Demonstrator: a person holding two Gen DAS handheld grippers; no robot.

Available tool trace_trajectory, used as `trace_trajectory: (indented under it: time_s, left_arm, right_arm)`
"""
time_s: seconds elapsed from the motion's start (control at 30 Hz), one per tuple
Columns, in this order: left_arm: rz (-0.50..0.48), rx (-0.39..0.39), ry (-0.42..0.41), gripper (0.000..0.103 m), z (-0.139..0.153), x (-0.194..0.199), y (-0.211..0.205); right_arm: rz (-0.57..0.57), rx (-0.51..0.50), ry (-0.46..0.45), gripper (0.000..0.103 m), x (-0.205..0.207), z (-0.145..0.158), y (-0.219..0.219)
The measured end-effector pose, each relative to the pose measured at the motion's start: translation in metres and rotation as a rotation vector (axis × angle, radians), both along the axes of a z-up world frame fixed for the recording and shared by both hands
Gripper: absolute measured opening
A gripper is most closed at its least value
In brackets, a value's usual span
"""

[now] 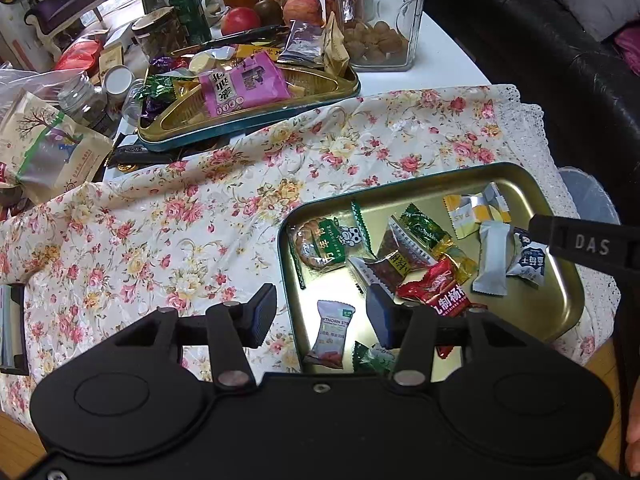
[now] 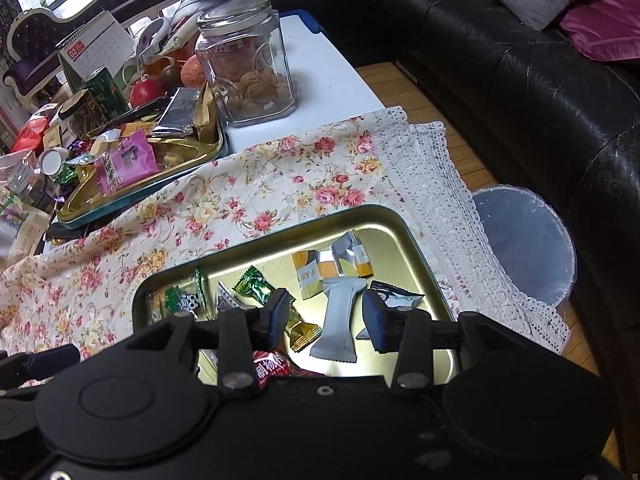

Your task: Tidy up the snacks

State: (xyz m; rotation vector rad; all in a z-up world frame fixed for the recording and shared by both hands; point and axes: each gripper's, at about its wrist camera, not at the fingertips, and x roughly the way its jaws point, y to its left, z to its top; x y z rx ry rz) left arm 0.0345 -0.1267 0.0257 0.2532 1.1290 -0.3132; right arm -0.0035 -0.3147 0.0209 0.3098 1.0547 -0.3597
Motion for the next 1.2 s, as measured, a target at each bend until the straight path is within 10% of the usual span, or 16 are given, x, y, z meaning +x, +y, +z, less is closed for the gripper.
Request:
trace_trajectory:
  time_s: [1.2]
  left_arm:
    - [0.035, 0.003, 0.046, 0.056, -0.007, 0.001, 0.006]
  right_arm:
    - [0.040, 0.004, 0.040, 0.043, 0.002, -0.012, 0.004]
